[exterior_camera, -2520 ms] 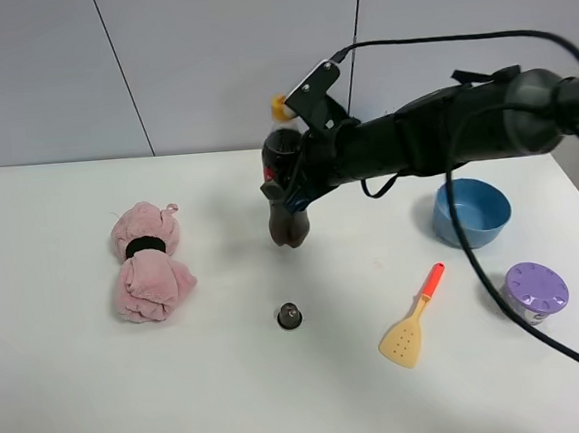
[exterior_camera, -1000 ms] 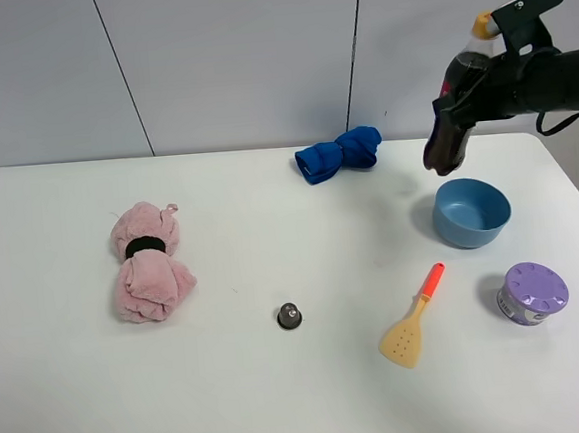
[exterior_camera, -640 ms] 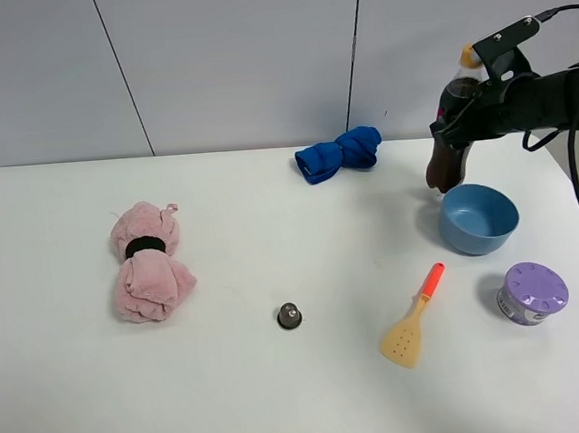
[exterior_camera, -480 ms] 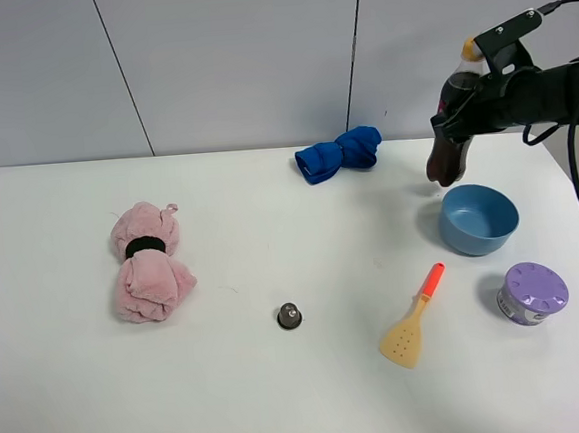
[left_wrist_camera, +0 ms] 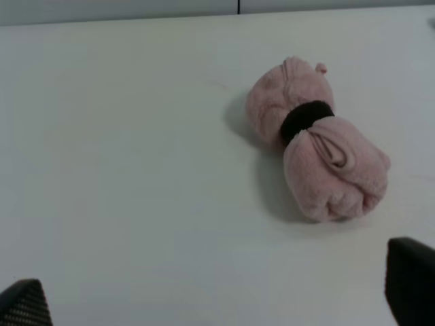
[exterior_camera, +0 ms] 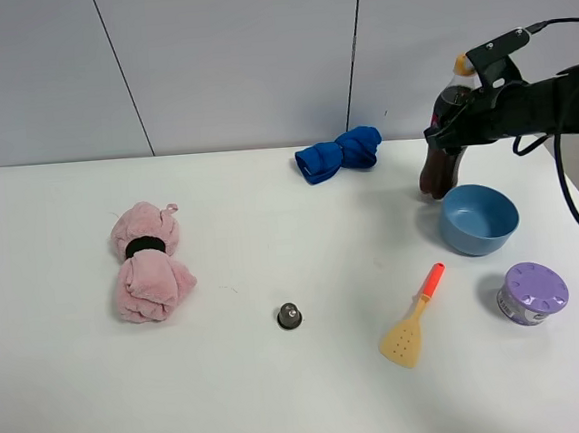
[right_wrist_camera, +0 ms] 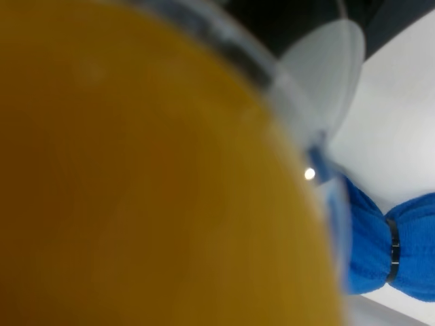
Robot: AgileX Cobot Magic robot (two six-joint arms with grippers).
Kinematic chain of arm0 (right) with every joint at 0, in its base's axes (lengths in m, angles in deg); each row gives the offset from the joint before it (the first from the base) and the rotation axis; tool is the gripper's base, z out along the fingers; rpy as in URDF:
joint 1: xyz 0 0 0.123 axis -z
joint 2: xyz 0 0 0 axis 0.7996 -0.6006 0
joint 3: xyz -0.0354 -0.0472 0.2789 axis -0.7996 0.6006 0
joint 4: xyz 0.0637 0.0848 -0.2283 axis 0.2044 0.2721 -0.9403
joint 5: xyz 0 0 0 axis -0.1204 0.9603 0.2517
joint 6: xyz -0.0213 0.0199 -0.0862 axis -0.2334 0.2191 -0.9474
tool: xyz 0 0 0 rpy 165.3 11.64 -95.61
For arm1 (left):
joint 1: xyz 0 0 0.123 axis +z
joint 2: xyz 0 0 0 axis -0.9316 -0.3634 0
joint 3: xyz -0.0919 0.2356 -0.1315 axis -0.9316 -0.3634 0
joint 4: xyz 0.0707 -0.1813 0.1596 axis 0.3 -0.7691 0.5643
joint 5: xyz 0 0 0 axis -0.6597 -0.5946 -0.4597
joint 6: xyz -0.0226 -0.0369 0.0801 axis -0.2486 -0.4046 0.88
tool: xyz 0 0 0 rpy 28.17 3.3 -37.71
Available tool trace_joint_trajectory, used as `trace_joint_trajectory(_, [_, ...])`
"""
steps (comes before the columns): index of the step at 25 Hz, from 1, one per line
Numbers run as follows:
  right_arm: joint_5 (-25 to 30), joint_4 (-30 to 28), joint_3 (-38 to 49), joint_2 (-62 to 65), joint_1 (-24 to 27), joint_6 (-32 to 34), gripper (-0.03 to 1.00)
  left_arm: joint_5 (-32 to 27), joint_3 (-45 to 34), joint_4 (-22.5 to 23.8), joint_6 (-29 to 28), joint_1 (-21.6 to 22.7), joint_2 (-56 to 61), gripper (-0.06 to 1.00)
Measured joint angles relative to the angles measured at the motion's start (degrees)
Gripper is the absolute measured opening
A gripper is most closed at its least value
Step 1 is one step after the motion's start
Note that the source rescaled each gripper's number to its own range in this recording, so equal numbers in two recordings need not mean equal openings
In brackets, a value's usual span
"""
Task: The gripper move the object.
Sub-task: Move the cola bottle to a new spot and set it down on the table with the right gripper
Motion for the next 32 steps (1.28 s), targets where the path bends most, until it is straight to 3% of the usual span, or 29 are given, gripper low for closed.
trace_joint_trajectory(7, [0.26, -0.25, -0.15, -0.33, 0.0, 0.0, 0.0, 0.0, 0.0, 0.0, 0.0, 0.0, 0.0, 1.0])
trace_joint_trajectory(12, [3.34, -2.66, -0.15, -0.33, 0.0, -0.02, 0.0, 0.0, 0.0, 0.0, 0.0, 0.0, 0.0, 1.0])
trace_joint_trajectory(13, [4.04, -2.68, -0.15, -0.33, 0.0, -0.02, 0.07, 0.0, 0.0, 0.0, 0.0, 0.0, 0.0, 1.0])
trace_joint_trajectory(16, [4.43, -1.1, -0.55, 0.01, 0.0, 0.03, 0.44, 0.0, 0.0, 0.0, 0.0, 0.0, 0.0, 1.0])
trace_joint_trajectory(18, [3.62, -0.41, -0.63, 0.01, 0.0, 0.28, 0.54, 0.0, 0.0, 0.0, 0.0, 0.0, 0.0, 1.0])
trace_joint_trajectory(27, [2.72, -0.57, -0.63, 0.35, 0.0, 0.51, 0.6, 0.0, 0.0, 0.0, 0.0, 0.0, 0.0, 1.0])
trace_joint_trajectory(30, [3.87, -5.29, -0.63, 1.99, 0.0, 4.4, 0.6, 0.0, 0.0, 0.0, 0.0, 0.0, 0.0, 1.0])
trace_joint_trajectory(32, [4.19, -12.27, -0.63, 3.55, 0.0, 10.62, 0.6, 0.0, 0.0, 0.0, 0.0, 0.0, 0.0, 1.0])
